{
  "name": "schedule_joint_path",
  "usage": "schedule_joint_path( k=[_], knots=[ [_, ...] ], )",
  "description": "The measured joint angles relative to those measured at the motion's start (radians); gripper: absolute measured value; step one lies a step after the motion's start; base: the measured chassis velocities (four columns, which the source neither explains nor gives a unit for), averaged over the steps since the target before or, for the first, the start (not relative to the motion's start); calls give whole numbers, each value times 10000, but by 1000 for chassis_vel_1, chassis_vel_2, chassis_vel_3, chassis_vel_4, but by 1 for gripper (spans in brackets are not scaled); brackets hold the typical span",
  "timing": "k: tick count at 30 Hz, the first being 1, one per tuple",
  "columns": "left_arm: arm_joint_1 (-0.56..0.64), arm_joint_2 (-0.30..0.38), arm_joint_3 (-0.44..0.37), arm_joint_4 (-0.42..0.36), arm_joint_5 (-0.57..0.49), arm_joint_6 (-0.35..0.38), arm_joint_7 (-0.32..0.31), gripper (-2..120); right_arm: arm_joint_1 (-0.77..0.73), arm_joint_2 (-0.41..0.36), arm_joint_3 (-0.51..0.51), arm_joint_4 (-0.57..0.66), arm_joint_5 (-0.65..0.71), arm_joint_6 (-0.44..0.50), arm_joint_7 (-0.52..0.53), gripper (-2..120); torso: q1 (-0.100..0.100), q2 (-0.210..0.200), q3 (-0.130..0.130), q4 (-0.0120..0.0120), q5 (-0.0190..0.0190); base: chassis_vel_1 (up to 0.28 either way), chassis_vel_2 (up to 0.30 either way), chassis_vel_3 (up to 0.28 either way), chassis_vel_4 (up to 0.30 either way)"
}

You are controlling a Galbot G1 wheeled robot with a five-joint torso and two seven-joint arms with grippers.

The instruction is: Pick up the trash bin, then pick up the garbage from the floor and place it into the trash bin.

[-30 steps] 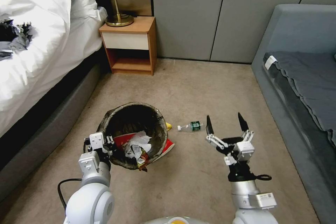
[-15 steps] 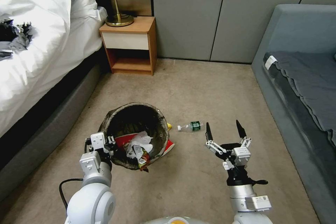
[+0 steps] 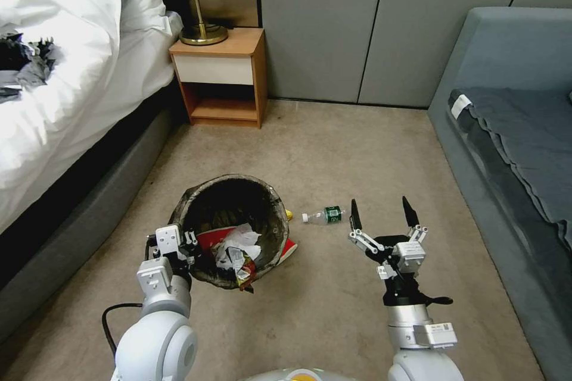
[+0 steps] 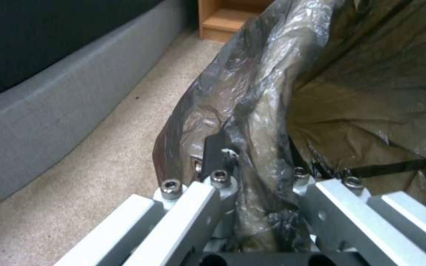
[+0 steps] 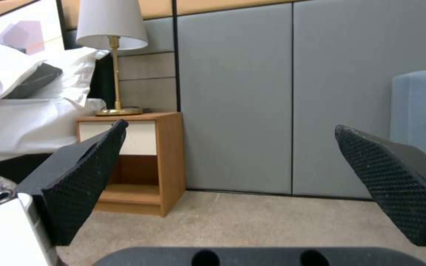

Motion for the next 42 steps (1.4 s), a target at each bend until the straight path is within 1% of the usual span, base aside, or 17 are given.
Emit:
schedule_joint_path(
  k=[11, 19, 20, 23, 24, 26, 34, 39, 42],
  knots=[
    [0, -2, 12, 10, -2, -11, -1, 2, 58, 33, -111, -44, -58, 40, -81, 100, 0, 0, -1, 0, 0, -9, 9, 15, -10],
    [5, -20, 46, 8, 20, -12, -5, 2, 43, 58, -168, -113, -130, 288, -205, 100, 0, 0, 0, 0, 1, -167, 166, 172, -183],
    [8, -20, 46, 6, 22, -12, -6, 2, 40, 63, -169, -112, -160, 332, -219, 100, 1, 0, 1, -1, -6, -265, 230, 214, -232],
    [14, -22, 45, -16, 27, -25, -8, 2, 48, 84, -161, -118, -311, 525, -313, 100, 3, -1, 2, 2, 3, -242, 211, 204, -210],
    [13, -23, 45, -17, 30, -26, -10, 2, 56, 95, -159, -123, -336, 564, -329, 100, 4, -1, 2, 1, -2, -140, 184, 175, -167],
    [16, -26, 54, -30, 33, -28, -12, 2, 75, 111, -172, -127, -374, 663, -348, 100, 3, -1, 3, 1, 0, -50, 88, 103, -118],
    [62, -18, 58, -115, 36, -35, -12, 2, 186, 150, -176, -160, -631, 939, -459, 100, 1, 0, 0, 0, 0, 12, 0, -26, 9],
    [101, -1, 25, -160, 34, -47, -12, 2, 476, -11, -72, -207, -747, 901, -540, 100, 1, 0, 0, 0, 1, 0, 0, 0, 0],
    [134, -2, 17, -196, 35, -59, -12, 2, 908, -296, 203, -215, -668, 604, -872, 100, 1, 0, 0, 0, 1, 0, 0, 0, 0]
  ],
)
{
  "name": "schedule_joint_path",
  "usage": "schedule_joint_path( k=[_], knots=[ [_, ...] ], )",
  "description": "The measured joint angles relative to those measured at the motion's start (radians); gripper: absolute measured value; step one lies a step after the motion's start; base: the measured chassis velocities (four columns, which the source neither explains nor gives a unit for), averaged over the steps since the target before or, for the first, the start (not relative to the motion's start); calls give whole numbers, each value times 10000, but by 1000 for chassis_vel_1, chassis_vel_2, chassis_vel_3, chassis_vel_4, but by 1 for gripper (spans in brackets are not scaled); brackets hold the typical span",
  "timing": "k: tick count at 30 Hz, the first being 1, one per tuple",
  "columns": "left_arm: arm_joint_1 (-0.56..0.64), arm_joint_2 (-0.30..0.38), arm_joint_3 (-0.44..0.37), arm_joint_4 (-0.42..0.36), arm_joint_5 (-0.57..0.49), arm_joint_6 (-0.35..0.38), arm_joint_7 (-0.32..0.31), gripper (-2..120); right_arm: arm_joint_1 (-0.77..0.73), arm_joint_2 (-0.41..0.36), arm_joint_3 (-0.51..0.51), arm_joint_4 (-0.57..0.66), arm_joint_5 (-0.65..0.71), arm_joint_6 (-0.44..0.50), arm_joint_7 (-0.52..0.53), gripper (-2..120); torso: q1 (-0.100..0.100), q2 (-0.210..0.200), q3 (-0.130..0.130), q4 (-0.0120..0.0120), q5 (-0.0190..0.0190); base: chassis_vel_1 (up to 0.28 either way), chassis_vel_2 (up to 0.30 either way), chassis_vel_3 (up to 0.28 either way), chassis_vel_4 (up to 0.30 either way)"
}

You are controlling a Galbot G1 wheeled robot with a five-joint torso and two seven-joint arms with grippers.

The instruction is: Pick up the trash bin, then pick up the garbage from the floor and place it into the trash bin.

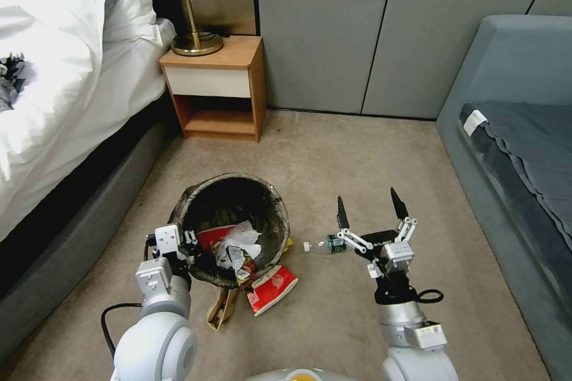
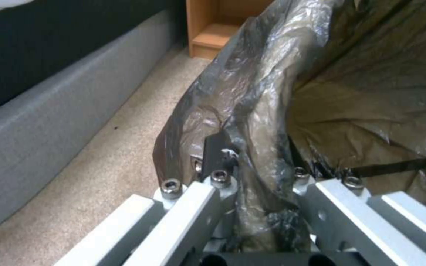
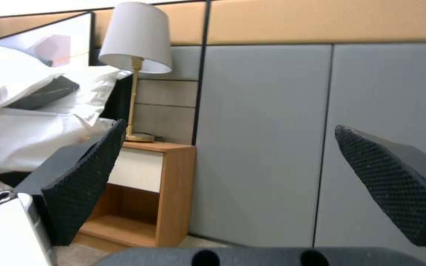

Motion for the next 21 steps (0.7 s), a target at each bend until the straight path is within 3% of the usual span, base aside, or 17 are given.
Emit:
schedule_joint_path(
  k=[6, 9, 10, 13, 17, 21],
  knots=[
    [9, -1, -1, -6, 13, -2, 0, 2, 638, -485, 528, -150, 356, -579, -928, 100, 0, 0, 0, 1, -1, 0, 0, 0, 0],
    [-5, -2, 8, -6, 25, -2, 3, 2, 1625, -1286, 991, -888, 948, -1163, -2557, 100, 0, 0, 0, 0, 1, 0, 0, 0, 0],
    [-5, -2, 8, -6, 25, -2, 3, 2, 1625, -1286, 991, -888, 948, -1163, -2557, 100, 0, 0, 0, 0, 1, 0, 0, 0, 0],
    [-11, 2, -19, 40, 33, -1, 1, 2, 3278, -2591, 918, -2406, 1427, -1499, -4283, 100, 0, 0, 1, -4, 1, 0, 0, 0, 0],
    [-23, -5, -64, 78, 33, 10, 0, 2, 4365, -3085, 541, -3403, 1615, -1654, -5125, 100, 1, -1, 1, 1, 2, 0, 0, 0, 0],
    [-76, -64, -119, 185, 66, 42, -9, 2, 6047, -3461, -424, -5559, 1646, -1594, -6972, 100, 0, 0, 2, 1, 2, 0, 0, 0, 0]
  ],
)
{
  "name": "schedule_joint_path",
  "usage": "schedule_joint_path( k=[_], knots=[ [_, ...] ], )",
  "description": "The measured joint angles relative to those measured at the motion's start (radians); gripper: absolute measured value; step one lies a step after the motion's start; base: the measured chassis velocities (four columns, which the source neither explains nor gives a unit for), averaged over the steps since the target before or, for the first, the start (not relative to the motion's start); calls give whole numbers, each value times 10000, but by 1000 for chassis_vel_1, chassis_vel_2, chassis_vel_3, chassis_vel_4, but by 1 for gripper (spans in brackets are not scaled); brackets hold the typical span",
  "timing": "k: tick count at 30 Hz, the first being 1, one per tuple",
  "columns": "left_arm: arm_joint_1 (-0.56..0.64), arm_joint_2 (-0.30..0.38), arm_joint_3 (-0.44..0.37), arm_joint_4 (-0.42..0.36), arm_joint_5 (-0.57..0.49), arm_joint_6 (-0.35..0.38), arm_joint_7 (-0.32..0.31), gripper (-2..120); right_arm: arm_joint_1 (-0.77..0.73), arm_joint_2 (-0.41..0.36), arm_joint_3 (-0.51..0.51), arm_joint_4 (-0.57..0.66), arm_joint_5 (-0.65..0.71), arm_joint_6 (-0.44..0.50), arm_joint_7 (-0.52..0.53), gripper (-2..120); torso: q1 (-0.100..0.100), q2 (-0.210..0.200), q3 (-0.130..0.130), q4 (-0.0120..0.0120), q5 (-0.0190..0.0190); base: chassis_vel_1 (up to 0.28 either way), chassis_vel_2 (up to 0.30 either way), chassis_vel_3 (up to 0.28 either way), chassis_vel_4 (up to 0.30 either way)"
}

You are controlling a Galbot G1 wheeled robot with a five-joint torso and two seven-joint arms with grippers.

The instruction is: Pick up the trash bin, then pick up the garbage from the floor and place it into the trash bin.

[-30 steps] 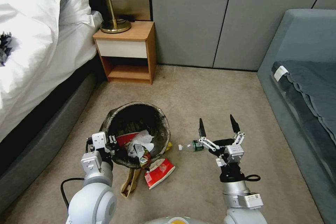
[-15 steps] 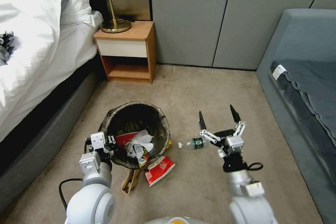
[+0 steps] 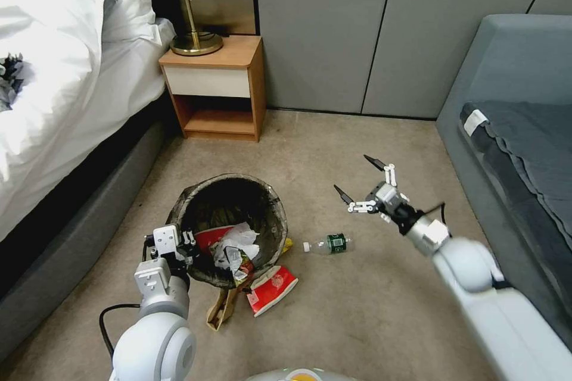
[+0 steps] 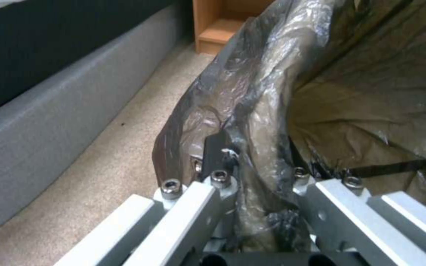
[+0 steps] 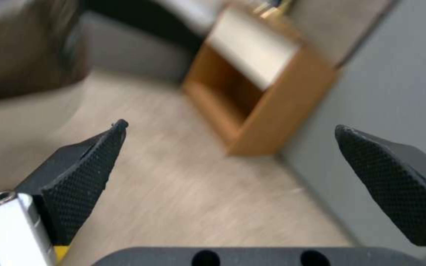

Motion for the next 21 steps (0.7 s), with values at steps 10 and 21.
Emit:
schedule_joint_path(
  k=[10, 21],
  knots=[
    [-62, -145, 15, 193, 152, 29, -21, 2, 2665, 632, -1078, -3781, -1190, 1129, -2792, 100, 0, 0, 0, 0, -6, 0, 0, 0, 0],
    [9, -234, 42, 261, 292, 29, -31, 2, 3929, 2545, -1214, -7272, -3467, 2397, -3482, 100, 0, -1, -1, 0, -3, 0, 0, 0, 0]
  ],
)
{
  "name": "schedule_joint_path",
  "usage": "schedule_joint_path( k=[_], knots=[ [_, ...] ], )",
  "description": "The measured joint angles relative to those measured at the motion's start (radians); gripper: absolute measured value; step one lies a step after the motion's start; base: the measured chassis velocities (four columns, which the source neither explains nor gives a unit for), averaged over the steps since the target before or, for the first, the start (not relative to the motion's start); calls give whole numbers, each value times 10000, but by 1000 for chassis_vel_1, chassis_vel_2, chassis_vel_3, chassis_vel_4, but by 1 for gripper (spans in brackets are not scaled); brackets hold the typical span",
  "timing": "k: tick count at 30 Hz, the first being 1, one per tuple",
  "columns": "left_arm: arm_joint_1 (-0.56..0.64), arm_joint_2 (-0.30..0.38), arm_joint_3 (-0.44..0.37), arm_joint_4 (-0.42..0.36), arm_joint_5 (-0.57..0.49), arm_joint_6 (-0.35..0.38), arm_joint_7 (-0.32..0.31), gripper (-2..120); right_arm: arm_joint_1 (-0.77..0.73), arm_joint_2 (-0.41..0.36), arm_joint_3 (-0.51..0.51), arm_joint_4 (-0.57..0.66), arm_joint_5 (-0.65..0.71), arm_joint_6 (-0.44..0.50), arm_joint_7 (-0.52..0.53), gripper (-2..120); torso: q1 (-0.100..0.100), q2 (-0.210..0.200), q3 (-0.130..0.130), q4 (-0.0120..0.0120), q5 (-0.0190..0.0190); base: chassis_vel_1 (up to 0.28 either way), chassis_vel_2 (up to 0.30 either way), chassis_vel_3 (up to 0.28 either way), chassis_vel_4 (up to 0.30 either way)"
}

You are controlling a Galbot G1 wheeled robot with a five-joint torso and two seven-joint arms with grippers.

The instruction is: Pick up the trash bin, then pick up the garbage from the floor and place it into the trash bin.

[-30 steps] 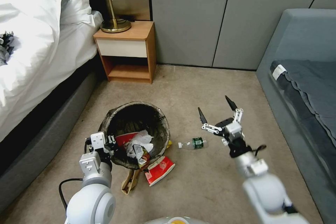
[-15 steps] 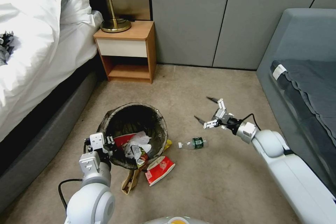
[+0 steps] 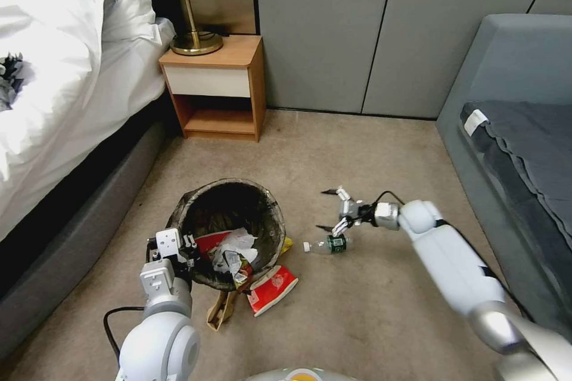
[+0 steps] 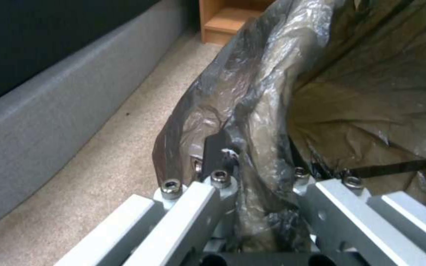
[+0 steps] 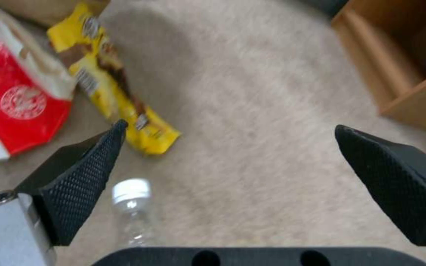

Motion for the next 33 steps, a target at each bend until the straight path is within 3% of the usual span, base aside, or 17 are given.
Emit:
schedule_joint_path(
  k=[15, 33],
  knots=[
    [97, -79, 24, 0, 124, -43, -12, 2, 378, 608, 132, -2087, -984, 665, 51, 100, 0, 0, -1, -1, -1, 0, 0, 0, 0],
    [127, -138, 63, -2, 206, -83, -20, 2, 565, 692, 222, -3325, -1731, 151, 1683, 100, -1, 0, -1, -1, 0, 0, 0, 0, 0]
  ],
)
